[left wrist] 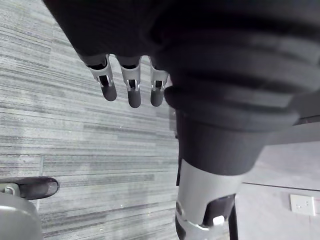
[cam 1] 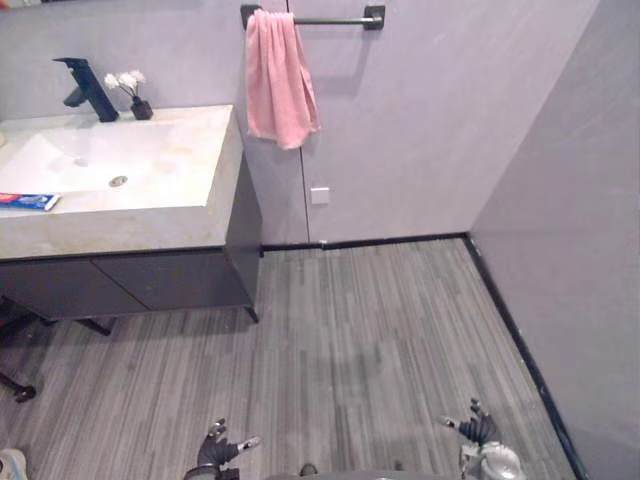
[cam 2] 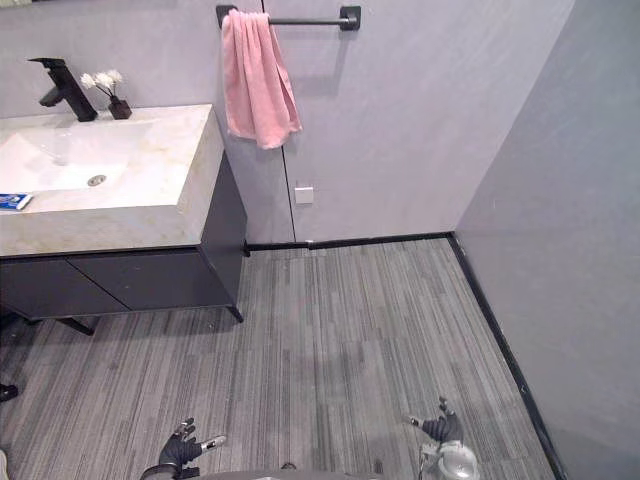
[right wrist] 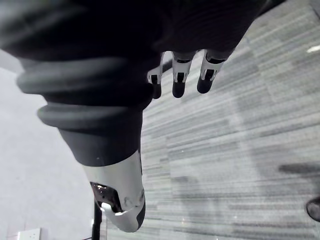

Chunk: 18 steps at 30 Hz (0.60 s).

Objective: Organize washtable

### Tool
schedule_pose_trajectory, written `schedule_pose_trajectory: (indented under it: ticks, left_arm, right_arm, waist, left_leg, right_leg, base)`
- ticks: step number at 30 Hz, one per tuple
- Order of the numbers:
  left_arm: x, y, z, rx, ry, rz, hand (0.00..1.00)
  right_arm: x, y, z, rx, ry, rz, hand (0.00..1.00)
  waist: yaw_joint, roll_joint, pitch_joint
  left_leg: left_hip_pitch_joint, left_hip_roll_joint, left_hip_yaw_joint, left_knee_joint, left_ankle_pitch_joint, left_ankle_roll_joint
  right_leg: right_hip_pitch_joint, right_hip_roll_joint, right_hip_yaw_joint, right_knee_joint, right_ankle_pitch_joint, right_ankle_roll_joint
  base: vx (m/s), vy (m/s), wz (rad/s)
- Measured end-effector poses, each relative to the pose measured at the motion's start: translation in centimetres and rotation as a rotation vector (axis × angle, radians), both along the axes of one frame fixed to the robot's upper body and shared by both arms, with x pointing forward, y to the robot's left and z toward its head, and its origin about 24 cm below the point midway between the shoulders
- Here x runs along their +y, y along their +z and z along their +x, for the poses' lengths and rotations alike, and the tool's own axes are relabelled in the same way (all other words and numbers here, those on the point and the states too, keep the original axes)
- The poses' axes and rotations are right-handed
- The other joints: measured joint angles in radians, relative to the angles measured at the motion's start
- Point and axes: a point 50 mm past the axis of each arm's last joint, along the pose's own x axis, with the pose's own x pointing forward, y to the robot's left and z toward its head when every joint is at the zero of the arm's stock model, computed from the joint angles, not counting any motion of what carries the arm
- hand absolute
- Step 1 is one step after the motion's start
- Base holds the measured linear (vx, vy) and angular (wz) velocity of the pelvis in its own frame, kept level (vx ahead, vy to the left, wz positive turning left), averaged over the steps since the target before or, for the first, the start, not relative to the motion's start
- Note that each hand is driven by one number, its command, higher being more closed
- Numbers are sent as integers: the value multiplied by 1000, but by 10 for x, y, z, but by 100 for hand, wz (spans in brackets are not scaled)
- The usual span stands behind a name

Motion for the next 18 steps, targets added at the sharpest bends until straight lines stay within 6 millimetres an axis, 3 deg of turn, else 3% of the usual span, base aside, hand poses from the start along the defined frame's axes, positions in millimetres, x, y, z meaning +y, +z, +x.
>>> schedule_pose_trajectory:
  ticks: [5, 13, 18]
  left_arm:
    - [1, 6, 10, -47, -22, 16, 0]
    - [0, 9, 14, -74, -29, 18, 0]
    - [-3, 13, 23, -114, -35, 13, 0]
  right_arm:
    - [-6, 7, 7, -38, 15, -17, 0]
    - [-6, 9, 12, -51, 22, -8, 0]
    - [-4, 11, 18, -65, 22, -5, 0]
  waist:
    - [-3, 18, 15]
    - [-24, 18, 30]
    - [-24, 18, 43]
  left_leg:
    - [15, -4, -3, -17, 0, -1]
    - [10, -4, -2, -18, -7, -9]
    - [-53, -3, 20, 56, -53, 5]
  right_leg:
    - [11, -3, -6, -6, 0, 0]
    - [5, -6, -9, -6, -10, 15]
    - [-32, -9, 2, -2, -12, 19]
  base:
    - [41, -1, 2]
    - [-3, -8, 0]
    - [1, 5, -11]
